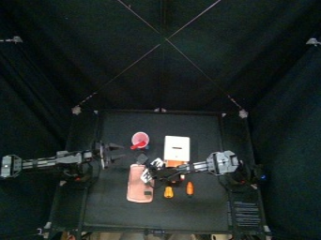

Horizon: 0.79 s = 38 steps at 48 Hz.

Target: Place sushi piece in drawer

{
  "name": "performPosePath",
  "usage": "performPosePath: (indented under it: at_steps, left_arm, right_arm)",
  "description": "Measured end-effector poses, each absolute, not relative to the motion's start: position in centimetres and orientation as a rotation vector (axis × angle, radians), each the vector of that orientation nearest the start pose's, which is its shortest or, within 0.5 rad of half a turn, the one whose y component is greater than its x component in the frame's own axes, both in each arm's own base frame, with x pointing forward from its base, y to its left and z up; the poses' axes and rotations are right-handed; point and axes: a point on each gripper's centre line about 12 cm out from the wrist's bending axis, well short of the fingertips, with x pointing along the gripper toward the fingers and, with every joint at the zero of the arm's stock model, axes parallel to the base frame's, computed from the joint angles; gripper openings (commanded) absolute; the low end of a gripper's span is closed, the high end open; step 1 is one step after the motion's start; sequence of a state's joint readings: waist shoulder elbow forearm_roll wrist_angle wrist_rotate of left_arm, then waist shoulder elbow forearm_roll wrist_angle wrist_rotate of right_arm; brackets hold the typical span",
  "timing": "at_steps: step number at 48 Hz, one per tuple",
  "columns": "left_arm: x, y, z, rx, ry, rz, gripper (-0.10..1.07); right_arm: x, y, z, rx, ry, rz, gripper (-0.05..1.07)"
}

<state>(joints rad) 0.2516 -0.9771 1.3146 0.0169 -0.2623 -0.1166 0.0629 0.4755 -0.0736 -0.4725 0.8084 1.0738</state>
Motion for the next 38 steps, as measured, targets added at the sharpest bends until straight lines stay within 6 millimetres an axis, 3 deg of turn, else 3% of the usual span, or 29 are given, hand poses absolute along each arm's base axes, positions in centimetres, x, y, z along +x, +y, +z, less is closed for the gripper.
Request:
performPosePath:
  at_steps: [8, 21, 31, 38]
  left_arm:
    - [18.0, 4.6, 23.6, -0.112, 0.062, 0.252, 0.85]
    - [17.9, 4.9, 23.5, -0.115, 0.064, 0.269, 0.85]
    - [17.9, 4.9, 23.4, -0.116, 0.065, 0.271, 0.85]
    - [17.8, 4.9, 23.4, -0.117, 0.067, 0.271, 0.85]
  right_arm:
    - [51.3, -0.3, 15.0, 0.418, 0.972, -0.629, 0.46]
    - [50.9, 1.1, 20.7, 0.405, 0.826, -0.634, 0.47]
    - [48.3, 2.0, 23.9, 0.348, 0.733, -0.755, 0.47]
    - [46.2, 2.9, 24.3, 0.349, 0.708, -0.839, 0.47]
